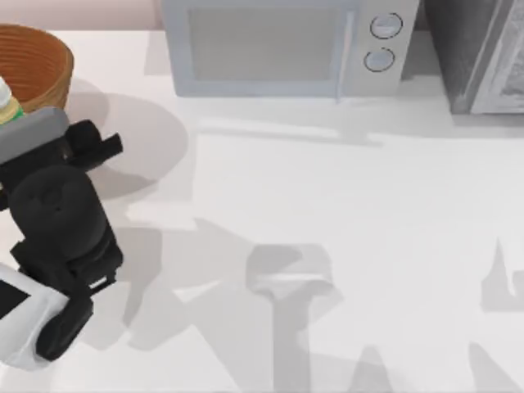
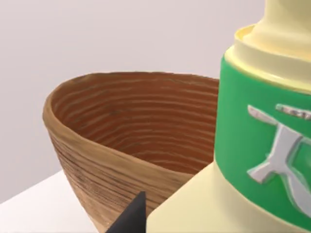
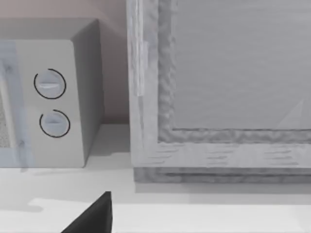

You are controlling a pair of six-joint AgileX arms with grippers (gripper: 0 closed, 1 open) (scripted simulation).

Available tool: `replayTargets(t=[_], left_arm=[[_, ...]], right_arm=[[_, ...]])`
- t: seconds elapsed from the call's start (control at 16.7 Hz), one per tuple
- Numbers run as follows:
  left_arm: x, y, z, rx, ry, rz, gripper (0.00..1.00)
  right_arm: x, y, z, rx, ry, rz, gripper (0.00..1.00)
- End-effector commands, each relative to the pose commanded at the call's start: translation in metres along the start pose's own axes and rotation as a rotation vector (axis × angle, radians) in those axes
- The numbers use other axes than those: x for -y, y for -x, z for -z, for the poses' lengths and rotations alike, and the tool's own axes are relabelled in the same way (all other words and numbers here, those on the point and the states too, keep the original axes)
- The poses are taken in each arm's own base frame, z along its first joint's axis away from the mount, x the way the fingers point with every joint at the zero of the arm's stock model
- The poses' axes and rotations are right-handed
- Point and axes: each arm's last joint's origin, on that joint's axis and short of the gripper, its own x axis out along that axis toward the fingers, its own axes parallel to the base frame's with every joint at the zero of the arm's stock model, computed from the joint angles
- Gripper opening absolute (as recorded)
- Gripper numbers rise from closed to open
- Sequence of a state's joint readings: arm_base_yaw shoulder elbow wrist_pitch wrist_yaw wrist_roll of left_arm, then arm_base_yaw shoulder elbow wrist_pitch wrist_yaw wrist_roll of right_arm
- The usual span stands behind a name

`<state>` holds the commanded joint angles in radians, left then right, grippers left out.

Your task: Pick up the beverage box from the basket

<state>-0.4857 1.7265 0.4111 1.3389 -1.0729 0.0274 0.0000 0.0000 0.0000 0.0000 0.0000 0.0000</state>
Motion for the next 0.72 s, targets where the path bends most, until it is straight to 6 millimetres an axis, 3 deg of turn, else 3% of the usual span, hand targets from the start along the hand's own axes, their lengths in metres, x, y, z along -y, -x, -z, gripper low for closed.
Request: replayTargets(t=[0.36,0.72], left_arm=[[0.0000,0.0000,0.0000,0.000,0.000,0.000,0.98],[0.0000,0.0000,0.0000,0.000,0.000,0.000,1.00]], right_arm=[[0.0000,0.0000,0.0000,0.000,0.000,0.000,1.00],[0.0000,0.0000,0.0000,0.000,0.000,0.000,1.00]])
